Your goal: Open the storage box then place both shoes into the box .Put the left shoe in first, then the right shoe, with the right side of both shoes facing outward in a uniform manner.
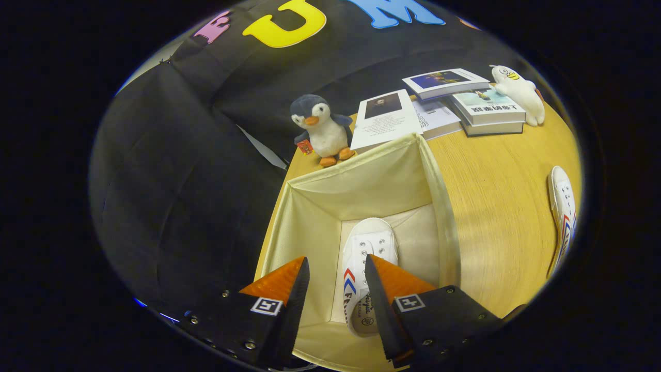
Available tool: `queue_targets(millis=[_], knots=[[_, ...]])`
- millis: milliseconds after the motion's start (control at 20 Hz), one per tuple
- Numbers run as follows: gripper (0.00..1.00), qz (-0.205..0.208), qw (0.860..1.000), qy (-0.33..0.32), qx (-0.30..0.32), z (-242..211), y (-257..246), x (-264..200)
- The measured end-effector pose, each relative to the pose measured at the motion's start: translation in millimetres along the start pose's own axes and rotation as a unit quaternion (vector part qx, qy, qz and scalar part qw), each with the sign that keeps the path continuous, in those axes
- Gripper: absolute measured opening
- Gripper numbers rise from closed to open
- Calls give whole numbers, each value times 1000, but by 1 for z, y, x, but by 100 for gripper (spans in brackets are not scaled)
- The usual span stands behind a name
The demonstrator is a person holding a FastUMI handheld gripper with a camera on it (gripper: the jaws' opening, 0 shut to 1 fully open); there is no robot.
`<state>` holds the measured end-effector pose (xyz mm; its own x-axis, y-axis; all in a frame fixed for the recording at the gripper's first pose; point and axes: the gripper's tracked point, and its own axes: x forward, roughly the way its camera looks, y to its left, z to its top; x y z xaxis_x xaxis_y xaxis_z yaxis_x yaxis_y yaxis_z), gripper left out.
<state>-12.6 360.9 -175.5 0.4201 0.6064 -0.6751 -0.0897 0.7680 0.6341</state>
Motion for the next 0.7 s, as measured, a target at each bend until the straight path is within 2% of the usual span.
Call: queue_targets(millis=[200, 350, 500, 700], knots=[[66, 15, 999, -38, -7, 27, -8, -36], [65, 5, 998, -62, -18, 47, -30, -64], [65, -15, 996, -86, -27, 65, -61, -88], [65, -61, 992, -103, -36, 82, -122, -113]])
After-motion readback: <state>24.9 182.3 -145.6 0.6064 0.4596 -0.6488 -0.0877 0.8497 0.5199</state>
